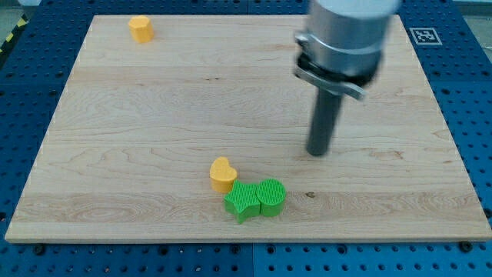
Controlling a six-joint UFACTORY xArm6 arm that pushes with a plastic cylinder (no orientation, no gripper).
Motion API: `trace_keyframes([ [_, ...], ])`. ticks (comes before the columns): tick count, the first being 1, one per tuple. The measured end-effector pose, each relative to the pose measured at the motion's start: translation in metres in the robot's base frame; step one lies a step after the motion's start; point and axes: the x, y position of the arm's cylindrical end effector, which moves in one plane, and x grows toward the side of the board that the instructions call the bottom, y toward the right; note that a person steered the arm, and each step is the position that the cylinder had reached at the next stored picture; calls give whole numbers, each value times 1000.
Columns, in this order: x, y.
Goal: Move the yellow heart to the bottom left
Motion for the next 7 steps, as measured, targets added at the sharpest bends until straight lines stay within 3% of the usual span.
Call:
trace_keyframes([
  [1, 29, -4],
  [7, 29, -206],
])
